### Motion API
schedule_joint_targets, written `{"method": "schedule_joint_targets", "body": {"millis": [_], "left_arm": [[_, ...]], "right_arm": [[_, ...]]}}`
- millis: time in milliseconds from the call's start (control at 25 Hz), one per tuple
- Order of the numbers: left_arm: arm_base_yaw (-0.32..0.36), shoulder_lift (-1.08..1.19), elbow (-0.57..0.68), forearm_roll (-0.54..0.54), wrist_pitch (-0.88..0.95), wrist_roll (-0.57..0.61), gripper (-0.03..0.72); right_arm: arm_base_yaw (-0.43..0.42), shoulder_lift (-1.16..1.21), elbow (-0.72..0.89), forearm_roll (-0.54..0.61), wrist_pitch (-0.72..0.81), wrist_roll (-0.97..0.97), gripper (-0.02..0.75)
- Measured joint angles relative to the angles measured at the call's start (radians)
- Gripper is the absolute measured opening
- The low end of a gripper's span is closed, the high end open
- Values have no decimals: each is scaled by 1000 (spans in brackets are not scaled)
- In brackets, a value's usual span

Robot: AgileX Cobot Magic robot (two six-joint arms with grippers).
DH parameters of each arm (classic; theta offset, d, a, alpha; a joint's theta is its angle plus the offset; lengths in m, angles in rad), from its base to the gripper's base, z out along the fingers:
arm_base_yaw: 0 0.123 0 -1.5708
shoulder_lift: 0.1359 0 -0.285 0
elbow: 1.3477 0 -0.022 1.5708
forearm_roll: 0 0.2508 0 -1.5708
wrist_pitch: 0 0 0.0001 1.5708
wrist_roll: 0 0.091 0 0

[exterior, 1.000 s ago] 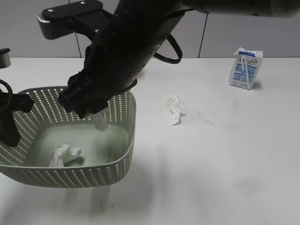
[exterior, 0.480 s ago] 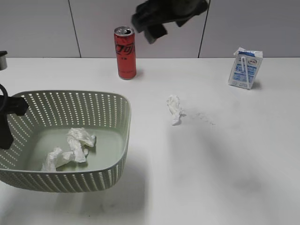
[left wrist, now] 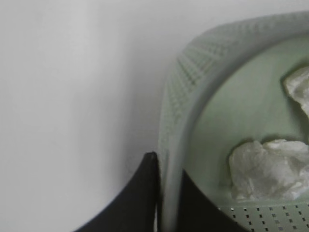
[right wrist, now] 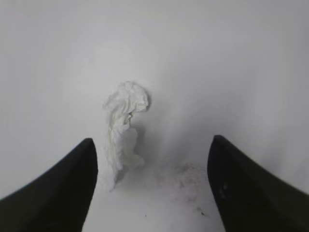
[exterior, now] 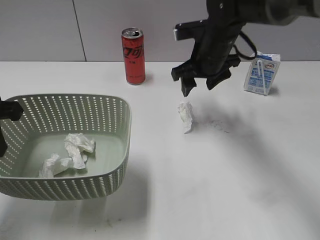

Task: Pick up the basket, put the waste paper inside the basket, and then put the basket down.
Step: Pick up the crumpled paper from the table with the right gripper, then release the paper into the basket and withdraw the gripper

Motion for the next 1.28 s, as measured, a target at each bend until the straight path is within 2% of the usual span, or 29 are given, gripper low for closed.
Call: {"method": "schedule_joint_targets", "body": {"millis": [440,520,600,680,760,840,1080,1280], "left_arm": [[0,0,0,2,-32,0,6],[0,0,0,2,-35,0,6],[0,0,0,2,-38,0,6],[0,0,0,2,-39,0,6],[0,0,0,1,-41,0,6],[0,0,0,1,-43,0,6],[0,0,0,1,-43,0,6],[0,0,0,1,-47,0,6]], "right_arm": [[2,167,0,26,-71,-25,496],[2,168,0,30,-72,-26,464],[2,168,0,31,-73,-32,384],[2,168,0,31,-68,-36,255],[2,168,-3,31,-58,-37,91],[3,164,-4,33,-48,-38,23],[12,38,-4,64,-31,-71,5],[105,-172,-4,178,-59,-364,4]]}}
